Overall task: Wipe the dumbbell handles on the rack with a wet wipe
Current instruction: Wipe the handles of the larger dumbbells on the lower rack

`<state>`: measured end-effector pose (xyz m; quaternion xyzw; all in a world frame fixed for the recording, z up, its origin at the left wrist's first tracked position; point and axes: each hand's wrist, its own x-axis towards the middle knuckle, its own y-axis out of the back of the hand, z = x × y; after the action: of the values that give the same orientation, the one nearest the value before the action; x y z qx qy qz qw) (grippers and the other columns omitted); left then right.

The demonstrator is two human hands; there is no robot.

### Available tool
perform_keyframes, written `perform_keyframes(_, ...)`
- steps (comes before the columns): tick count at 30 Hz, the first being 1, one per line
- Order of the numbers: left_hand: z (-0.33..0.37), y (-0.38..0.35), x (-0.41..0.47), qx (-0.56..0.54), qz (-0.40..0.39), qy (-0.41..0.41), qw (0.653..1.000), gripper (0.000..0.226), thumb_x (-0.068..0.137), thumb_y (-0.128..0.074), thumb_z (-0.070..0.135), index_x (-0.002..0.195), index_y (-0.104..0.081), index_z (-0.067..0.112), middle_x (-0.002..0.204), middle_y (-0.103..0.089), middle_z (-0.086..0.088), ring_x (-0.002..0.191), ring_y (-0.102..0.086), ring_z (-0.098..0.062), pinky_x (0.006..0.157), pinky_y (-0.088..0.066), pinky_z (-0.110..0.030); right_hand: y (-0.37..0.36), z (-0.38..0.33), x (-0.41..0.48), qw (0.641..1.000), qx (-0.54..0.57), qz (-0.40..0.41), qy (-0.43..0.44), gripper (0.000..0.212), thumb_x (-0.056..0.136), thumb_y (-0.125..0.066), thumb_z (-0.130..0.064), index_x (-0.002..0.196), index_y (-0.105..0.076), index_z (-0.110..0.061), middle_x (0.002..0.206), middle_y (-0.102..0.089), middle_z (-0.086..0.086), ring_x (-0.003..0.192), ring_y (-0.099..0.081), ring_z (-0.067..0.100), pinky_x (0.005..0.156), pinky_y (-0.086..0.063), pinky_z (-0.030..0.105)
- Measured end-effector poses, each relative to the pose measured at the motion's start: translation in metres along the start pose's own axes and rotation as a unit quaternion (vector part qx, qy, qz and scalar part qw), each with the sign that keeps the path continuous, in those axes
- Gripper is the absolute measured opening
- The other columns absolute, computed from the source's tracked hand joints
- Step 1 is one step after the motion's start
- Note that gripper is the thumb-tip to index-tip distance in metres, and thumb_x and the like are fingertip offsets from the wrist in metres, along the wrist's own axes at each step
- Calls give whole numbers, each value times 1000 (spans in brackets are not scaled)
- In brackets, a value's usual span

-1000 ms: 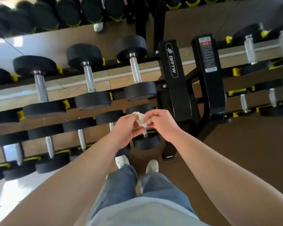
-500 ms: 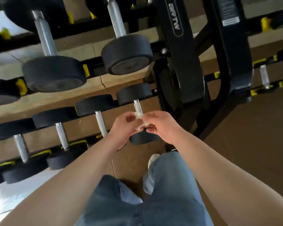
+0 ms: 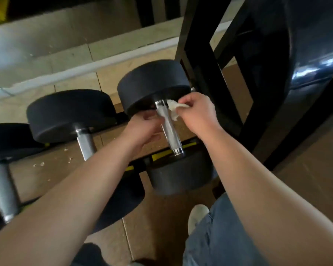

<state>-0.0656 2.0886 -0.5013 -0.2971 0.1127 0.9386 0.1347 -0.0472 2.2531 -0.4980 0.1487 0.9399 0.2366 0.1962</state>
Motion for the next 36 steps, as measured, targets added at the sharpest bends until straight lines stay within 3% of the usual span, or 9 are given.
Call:
perform_keyframes(9, -7, 2, 15, 1, -39, -33, 999, 34, 93, -71, 13, 125, -66, 24, 110, -76, 3, 99, -74, -13, 72, -61, -30, 5, -8, -12, 986, -81, -133, 55, 12, 87, -75, -24, 87, -79, -35, 101, -72, -15, 98, -64, 0, 84, -50, 23)
perform_keyframes(13, -6, 4, 7, -60, -60, -20, 996, 43, 89, -68, -5, 123, -64, 19, 107, -76, -1, 89, -76, -11, 67, -61, -27, 13, -4, -29, 945, -222, -236, 54, 21, 79, -82, -15, 86, -74, -34, 91, -70, -13, 86, -67, 2, 75, -52, 25)
perform_keyframes(20, -4, 12, 11, -65, -98, -25, 993, 43, 87, -71, -7, 125, -63, 12, 106, -78, -6, 93, -76, -15, 70, -62, -27, -9, -6, -6, 980, -118, -59, 146, 21, 85, -80, -19, 91, -72, -38, 91, -70, -16, 84, -65, -4, 77, -52, 16)
perform_keyframes(24, -4, 15, 17, -27, -94, -33, 995, 43, 87, -71, -7, 125, -65, 12, 108, -78, -5, 95, -76, -15, 69, -61, -24, -3, -10, 1, 977, -139, -79, 141, 20, 90, -76, -24, 107, -73, -34, 96, -71, -14, 85, -69, -1, 84, -57, 22)
perform_keyframes(26, -4, 16, 20, -9, -87, -38, 995, 43, 85, -72, -8, 123, -65, 12, 106, -78, -2, 95, -76, -14, 72, -61, -26, 7, -11, -3, 959, -219, -157, 92, 16, 90, -75, -22, 104, -75, -29, 90, -75, -7, 77, -73, 7, 82, -61, 29)
perform_keyframes(30, -6, 13, 21, -6, -81, -47, 996, 41, 85, -70, -11, 120, -66, 11, 104, -77, -4, 94, -76, -14, 71, -61, -26, 16, -8, -11, 868, -388, -308, 39, 12, 87, -70, -11, 91, -77, -19, 81, -76, 5, 74, -75, 20, 69, -60, 33)
perform_keyframes(32, -6, 13, 21, -14, -87, -48, 995, 39, 86, -69, -11, 118, -66, 11, 105, -77, -5, 94, -76, -13, 70, -60, -25, 13, -3, -6, 893, -345, -287, 38, 18, 86, -69, -4, 92, -78, -19, 82, -76, 5, 78, -75, 21, 73, -61, 35)
perform_keyframes(34, -5, 13, 21, -16, -98, -45, 994, 39, 87, -69, -10, 118, -66, 13, 106, -78, -3, 96, -75, -13, 71, -61, -25, 5, 2, 5, 960, -171, -221, 2, 25, 89, -66, 2, 92, -78, -20, 85, -77, 4, 80, -76, 19, 78, -64, 37)
perform_keyframes(36, -4, 13, 22, 1, -108, -39, 993, 40, 87, -70, -6, 120, -67, 17, 109, -78, 1, 103, -74, -12, 77, -62, -28, -7, 4, 18, 983, 4, -180, -34, 27, 94, -61, 5, 98, -77, -17, 93, -78, 5, 86, -77, 18, 82, -64, 40)
